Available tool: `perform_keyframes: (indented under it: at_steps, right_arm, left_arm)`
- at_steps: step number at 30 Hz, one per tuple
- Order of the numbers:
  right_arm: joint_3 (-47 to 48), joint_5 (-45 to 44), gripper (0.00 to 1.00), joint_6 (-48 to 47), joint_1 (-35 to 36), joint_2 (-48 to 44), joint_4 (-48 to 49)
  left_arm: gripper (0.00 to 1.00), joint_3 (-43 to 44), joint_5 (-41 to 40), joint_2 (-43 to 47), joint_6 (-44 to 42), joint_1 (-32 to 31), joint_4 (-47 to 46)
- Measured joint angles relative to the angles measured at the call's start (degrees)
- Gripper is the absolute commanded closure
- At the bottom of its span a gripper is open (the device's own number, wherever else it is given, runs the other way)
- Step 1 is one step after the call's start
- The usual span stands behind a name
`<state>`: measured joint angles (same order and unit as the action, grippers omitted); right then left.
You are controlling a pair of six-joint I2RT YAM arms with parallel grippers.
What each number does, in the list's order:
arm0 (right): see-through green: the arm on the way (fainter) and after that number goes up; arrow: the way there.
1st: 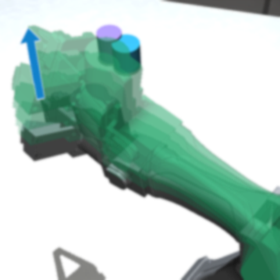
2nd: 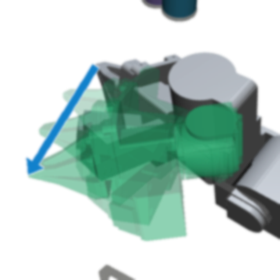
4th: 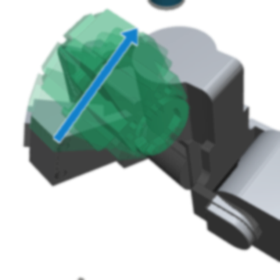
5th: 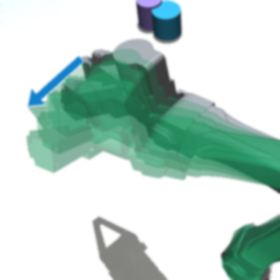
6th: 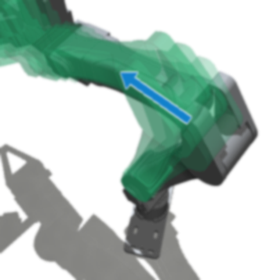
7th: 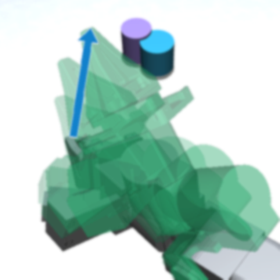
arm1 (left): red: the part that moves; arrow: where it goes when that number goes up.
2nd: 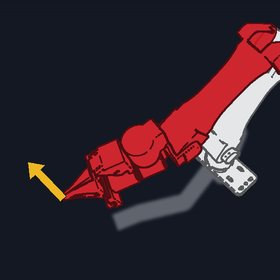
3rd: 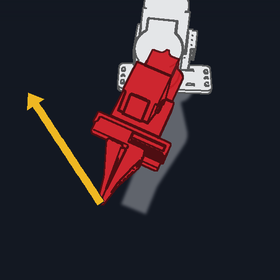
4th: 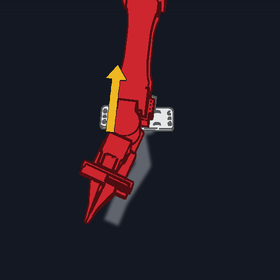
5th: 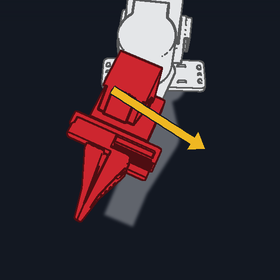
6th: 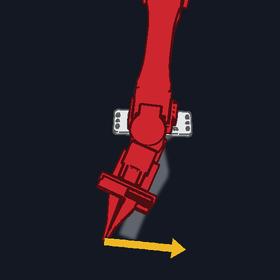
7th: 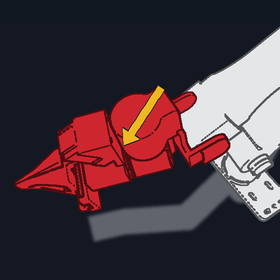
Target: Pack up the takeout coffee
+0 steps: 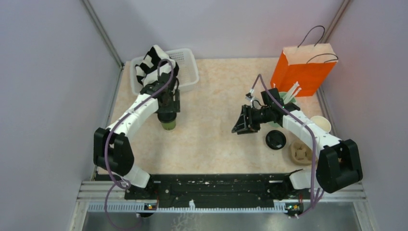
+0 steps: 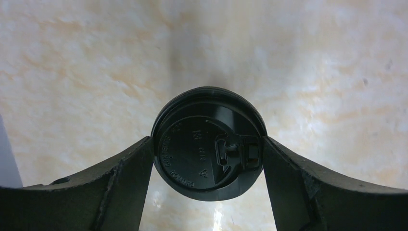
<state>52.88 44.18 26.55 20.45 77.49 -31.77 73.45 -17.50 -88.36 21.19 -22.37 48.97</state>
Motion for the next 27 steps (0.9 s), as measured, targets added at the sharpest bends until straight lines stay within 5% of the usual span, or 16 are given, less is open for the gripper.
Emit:
perform_keyframes:
  at_steps: [9, 15, 19, 27]
  right_arm:
    - [0.0, -0.59, 0.53, 0.09, 0.0, -2.78, -1.84]
    - [0.0, -1.25, 0.53, 0.48, 0.0, -3.67, -2.45]
    - [0.0, -1.42, 0.53, 0.96, 0.0, -3.67, -2.43]
    - [0.17, -1.53, 0.52, 0.98, 0.0, -3.5, -2.62]
  left_arm:
    - [0.16, 2.99, 0.02, -8.74, -8.72, 14.86, -8.0]
    - [0.18, 2.38, 1.57, -10.6, -10.47, 16.33, -6.32]
    - [0.02, 2.14, 3.21, -9.25, -10.88, 16.28, -6.05]
    - [0.02, 1.53, 6.8, -5.25, -6.99, 22.73, -1.79]
